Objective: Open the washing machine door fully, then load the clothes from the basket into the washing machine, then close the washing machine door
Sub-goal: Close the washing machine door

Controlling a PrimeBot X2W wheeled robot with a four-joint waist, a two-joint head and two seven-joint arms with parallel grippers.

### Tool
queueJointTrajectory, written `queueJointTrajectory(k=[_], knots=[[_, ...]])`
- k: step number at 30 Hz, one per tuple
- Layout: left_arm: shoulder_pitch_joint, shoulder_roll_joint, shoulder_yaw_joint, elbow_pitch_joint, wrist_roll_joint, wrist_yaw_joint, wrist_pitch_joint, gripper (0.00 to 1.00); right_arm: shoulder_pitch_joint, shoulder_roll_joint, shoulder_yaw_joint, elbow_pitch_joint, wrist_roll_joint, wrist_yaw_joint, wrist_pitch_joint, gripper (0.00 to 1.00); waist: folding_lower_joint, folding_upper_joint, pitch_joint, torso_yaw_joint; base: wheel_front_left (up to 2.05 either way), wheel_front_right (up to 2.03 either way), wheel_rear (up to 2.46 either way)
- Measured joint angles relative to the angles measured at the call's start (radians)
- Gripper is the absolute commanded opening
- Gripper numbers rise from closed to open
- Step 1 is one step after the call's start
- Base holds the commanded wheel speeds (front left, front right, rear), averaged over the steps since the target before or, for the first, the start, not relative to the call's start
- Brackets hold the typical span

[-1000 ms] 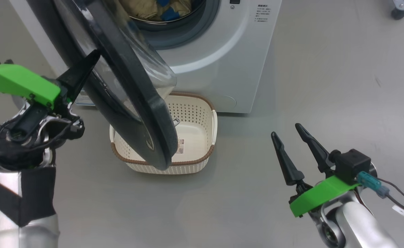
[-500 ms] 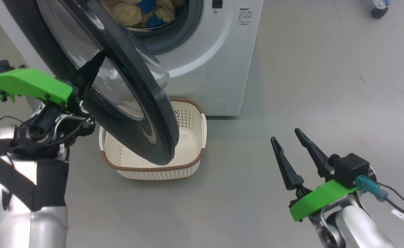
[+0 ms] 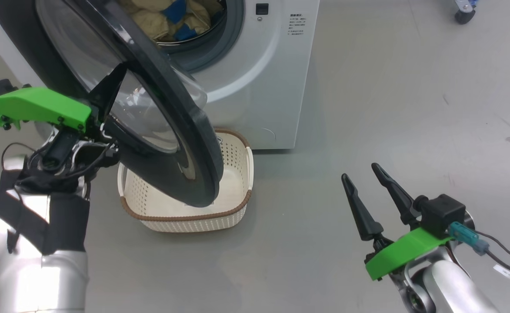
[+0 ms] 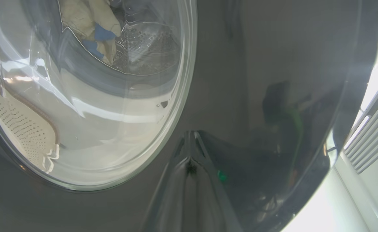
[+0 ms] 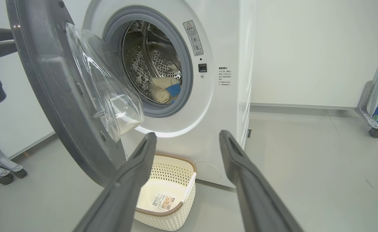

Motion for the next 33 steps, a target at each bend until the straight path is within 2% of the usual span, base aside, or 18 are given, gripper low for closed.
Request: queueJointTrajectory(k=[28,31,32,33], knots=[[-0.017,0.001,0.009,0.091,-0.01,-0.043,-0.031,0.0,0.017,-0.002,-0.002,0.0,0.0,0.0,0.0,1.0,0.0,0.0,-0.006,-0.046,0.0,0.0,0.0],[-0.017,0.014,-0.017,0.093,0.031,-0.042,-0.057,0.0,0.018,-0.002,-0.004,0.0,0.0,0.0,0.0,1.0,0.0,0.0,-0.009,-0.042,0.0,0.0,0.0],[-0.017,0.02,-0.028,0.091,0.061,-0.042,-0.069,0.25,0.019,-0.002,-0.005,0.0,0.0,0.0,0.0,1.0,0.0,0.0,-0.01,-0.041,0.0,0.0,0.0],[-0.017,0.026,-0.038,0.086,0.085,-0.04,-0.081,0.44,0.02,-0.002,-0.007,0.0,0.0,0.0,0.0,1.0,0.0,0.0,-0.01,-0.039,0.0,0.0,0.0]])
